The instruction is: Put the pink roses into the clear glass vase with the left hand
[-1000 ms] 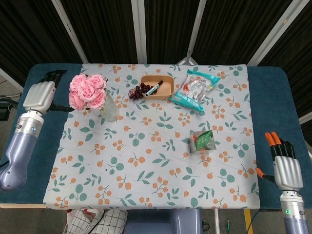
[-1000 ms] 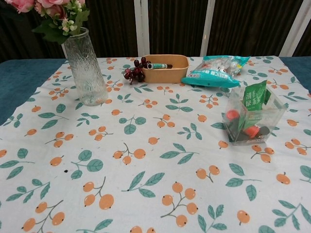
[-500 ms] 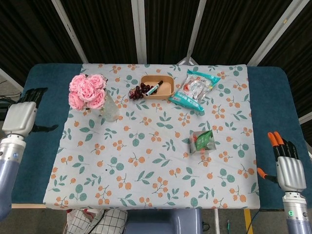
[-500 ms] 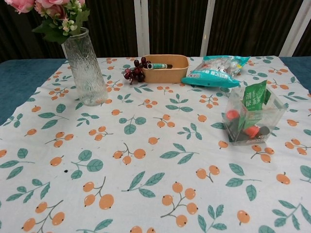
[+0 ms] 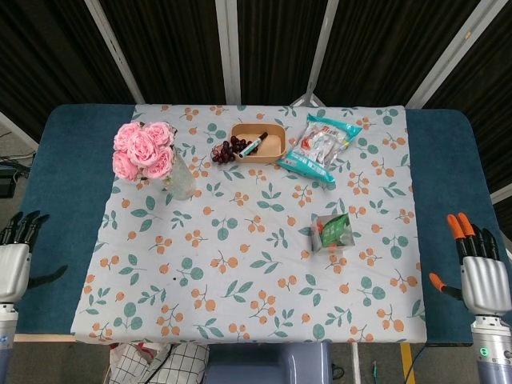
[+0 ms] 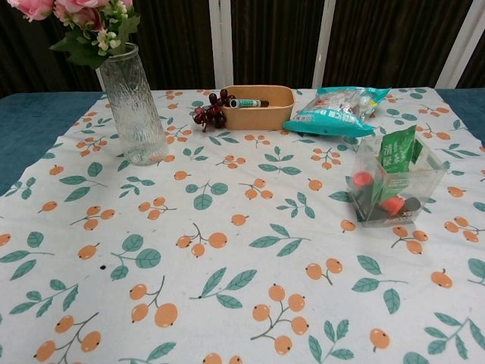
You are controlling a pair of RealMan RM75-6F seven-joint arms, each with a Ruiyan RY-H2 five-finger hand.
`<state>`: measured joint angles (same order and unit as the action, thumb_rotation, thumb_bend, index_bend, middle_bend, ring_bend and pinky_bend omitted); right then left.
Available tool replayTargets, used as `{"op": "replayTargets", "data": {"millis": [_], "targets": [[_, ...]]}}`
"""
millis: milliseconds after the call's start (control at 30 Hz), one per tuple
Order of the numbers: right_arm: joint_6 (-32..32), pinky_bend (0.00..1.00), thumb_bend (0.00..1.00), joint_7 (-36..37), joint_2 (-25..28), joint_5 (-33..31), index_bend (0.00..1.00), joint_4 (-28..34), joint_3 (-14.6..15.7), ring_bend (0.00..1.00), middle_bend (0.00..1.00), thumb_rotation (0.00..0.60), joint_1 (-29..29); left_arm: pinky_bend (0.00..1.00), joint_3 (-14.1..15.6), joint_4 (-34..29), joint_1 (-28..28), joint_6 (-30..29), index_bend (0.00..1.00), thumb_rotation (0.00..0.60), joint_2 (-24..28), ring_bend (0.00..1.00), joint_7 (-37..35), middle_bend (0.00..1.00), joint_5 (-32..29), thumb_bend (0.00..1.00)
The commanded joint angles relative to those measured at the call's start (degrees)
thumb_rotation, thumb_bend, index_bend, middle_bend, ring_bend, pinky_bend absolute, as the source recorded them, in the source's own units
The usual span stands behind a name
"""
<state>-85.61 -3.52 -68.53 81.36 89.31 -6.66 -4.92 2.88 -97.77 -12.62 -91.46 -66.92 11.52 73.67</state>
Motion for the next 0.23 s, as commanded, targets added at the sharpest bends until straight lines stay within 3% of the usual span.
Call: {"op": "replayTargets", "data": {"millis": [33, 233], "targets": [[0.0, 0.01, 0.20, 0.1, 0.2, -0.1, 0.00, -0.2, -0.1, 0.04, 0.00, 0.600, 0.1, 0.18, 0.1, 2.3, 0.8, 0.2, 0.16, 0.600, -1.1, 0.05, -2.2, 0.10, 2.3, 0.14], [-0.3, 0.01, 0.20, -0.7, 0.6, 0.4, 0.00, 0.6, 0.2, 0.04, 0.00, 0.600, 0.2, 0.18, -0.1, 4.0, 1.8, 1.4, 0.16, 0.600, -1.4, 0.05, -5.5, 0.10, 4.5, 0.14]]}}
